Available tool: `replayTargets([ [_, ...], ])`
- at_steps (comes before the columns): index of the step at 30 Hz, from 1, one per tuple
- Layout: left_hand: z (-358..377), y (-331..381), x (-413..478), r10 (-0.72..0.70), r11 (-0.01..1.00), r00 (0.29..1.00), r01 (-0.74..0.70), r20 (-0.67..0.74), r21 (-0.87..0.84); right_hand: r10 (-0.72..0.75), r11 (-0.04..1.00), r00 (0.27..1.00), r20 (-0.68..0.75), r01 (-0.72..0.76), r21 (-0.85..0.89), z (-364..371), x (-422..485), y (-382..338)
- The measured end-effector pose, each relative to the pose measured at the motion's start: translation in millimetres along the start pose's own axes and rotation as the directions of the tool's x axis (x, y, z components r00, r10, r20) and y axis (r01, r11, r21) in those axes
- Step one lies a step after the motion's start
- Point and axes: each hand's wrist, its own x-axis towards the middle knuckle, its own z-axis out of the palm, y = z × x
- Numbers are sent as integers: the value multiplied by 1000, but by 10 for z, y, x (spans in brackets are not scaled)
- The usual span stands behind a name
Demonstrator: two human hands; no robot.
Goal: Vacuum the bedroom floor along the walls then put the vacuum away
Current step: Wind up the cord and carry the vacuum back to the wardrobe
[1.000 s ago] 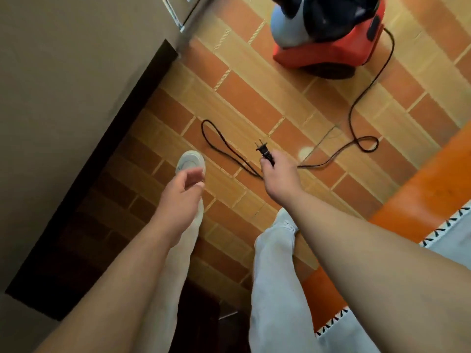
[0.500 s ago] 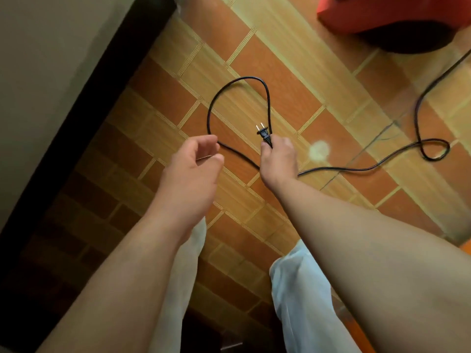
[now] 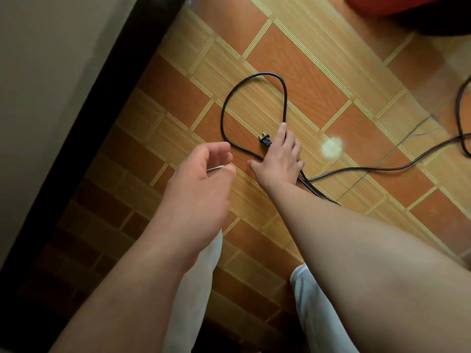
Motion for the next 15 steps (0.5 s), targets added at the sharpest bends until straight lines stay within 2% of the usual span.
replayTargets([
  [6,-83,-25,29,15,1000,1000,-16,12,11,-27,986,995,-92,12,-167,121,14,31],
  [15,-101,-57,23,31,999,999,-32,24,19,-135,986,991,-4,133,-102,200,-72,136],
])
